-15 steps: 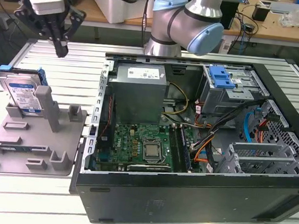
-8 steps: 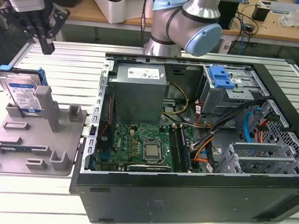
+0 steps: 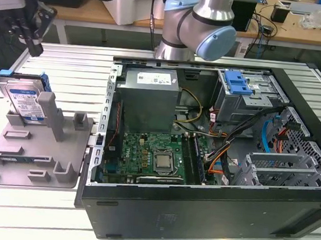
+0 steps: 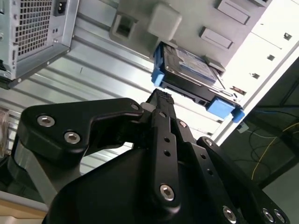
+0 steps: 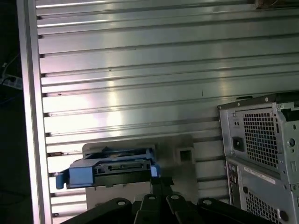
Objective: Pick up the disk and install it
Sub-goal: 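Reach for the disk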
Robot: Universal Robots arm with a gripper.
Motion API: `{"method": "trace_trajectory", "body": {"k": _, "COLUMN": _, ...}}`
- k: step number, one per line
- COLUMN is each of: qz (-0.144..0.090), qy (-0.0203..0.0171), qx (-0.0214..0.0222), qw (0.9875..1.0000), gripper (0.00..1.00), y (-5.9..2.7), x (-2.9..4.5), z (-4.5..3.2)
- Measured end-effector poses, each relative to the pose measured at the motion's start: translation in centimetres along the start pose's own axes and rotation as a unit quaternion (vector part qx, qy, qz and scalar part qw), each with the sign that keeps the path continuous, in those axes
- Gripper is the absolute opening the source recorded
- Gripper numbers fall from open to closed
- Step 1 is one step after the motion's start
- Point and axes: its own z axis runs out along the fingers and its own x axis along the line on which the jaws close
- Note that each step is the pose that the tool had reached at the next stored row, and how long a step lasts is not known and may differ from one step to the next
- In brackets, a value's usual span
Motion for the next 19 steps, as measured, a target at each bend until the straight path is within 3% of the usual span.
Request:
{"method": "trace_trajectory", "body": {"k": 11, "qz": 0.003, "qy": -0.0001, "qx": 0.0, "qw": 1.0, "gripper": 0.11, "y": 0.37, "x": 4.4, "z": 0.14}}
{"method": "trace_trajectory", "body": {"k": 19, "qz": 0.003, "qy": -0.0001, "qx": 0.0005, "qw": 1.0, "gripper": 0.11, "y": 0.36, "x": 4.56, "z": 0.13}}
